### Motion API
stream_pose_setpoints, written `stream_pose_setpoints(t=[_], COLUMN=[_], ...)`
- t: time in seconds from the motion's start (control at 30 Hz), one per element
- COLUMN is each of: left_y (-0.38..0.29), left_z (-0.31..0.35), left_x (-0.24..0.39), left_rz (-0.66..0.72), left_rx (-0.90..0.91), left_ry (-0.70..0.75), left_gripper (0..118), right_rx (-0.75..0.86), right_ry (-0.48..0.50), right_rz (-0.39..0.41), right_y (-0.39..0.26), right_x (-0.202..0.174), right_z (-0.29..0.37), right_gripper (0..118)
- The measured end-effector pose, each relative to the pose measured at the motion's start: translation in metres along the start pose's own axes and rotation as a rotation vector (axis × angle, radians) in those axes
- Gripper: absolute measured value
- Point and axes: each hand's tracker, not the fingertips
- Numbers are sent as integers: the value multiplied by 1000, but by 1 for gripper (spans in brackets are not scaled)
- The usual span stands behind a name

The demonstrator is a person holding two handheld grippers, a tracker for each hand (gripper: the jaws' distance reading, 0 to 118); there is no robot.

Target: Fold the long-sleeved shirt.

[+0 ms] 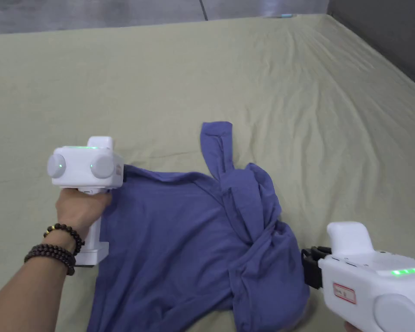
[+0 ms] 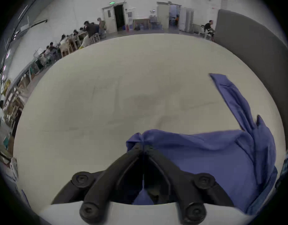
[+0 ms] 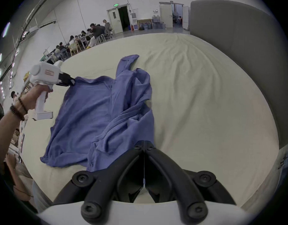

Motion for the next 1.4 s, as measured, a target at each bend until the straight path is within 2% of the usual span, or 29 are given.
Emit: stream_pose_setpoints(t=[0.03,0.07,0.1,0.17,0.27,0.3,0.37,0.4,0.43,0.47,0.5,0.6,0.67,0.7,0.77,0.83,0.9,1.1,1.3,1.4], left_y=[-1,-2,-2,0,4,4,6,2,0,-1,-4,-4,-4,-3,1,12,23,69,138,180], left_z=[9,17,26,26,37,41,47,64,70,75,81,90,103,111,131,154,179,256,324,345], left_x=[-3,-6,-9,-13,-21,-24,-28,-19,-19,-19,-19,-24,-27,-29,-33,-42,-49,-86,-115,-126], left_rz=[5,17,33,52,55,51,50,41,47,50,53,67,88,103,117,116,127,193,231,227], left_rx=[-1,12,19,31,51,58,66,90,94,96,99,97,120,138,175,225,278,457,619,644], left_ry=[-20,-41,-48,-52,-54,-59,-59,-41,-45,-47,-49,-59,-63,-70,-82,-86,-88,-57,-25,23], left_gripper=[0,0,0,0,0,0,0,0,0,0,0,0,0,0,0,0,0,0,0,0], right_rx=[-3,-10,-41,-90,-91,-106,-146,-161,-115,-59,-87,-33,-47,-6,74,177,220,397,540,554], right_ry=[-5,-10,2,45,34,31,26,16,-74,-137,-28,18,7,-3,47,55,84,48,67,102], right_rz=[1,1,2,12,12,25,44,49,50,47,8,-68,-50,-85,-144,-196,-179,-127,-62,-66], right_y=[-4,-8,-14,-28,-50,-56,-63,-65,-68,-69,-65,-59,-50,-44,-25,-2,30,145,277,350], right_x=[-4,-7,-11,-19,-37,-44,-52,-55,-58,-54,-48,-30,-20,-12,10,26,39,44,20,5], right_z=[2,3,2,1,0,-6,-22,-33,-39,-38,-32,-16,-7,2,23,44,61,105,141,153], right_gripper=[61,108,117,114,111,103,56,53,46,14,11,11,11,11,11,11,11,11,11,11])
